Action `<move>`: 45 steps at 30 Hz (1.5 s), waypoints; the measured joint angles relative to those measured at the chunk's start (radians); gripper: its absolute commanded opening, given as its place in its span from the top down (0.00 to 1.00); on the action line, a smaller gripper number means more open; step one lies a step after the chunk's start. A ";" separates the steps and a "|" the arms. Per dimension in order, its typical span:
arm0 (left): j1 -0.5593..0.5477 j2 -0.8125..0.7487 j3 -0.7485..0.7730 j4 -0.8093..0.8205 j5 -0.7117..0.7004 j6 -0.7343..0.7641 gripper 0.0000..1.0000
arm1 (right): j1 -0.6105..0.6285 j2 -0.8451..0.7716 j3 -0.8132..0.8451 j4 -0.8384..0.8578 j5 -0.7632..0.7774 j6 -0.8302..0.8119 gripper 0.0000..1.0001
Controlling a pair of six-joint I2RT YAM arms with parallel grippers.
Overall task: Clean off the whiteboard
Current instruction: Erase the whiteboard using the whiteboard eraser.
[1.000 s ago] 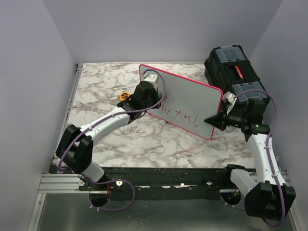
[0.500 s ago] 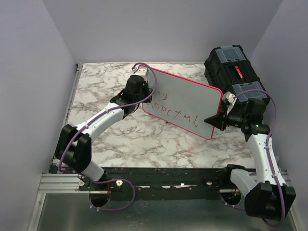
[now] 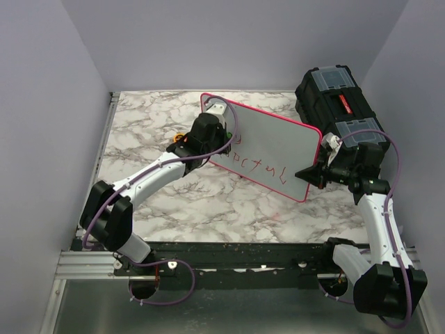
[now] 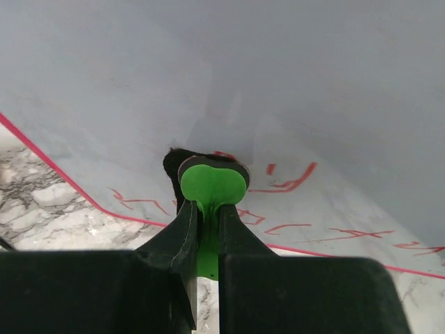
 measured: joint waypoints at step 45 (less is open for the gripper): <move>-0.039 0.012 0.073 -0.019 -0.036 0.009 1.00 | -0.002 0.000 0.000 -0.003 0.000 0.008 0.99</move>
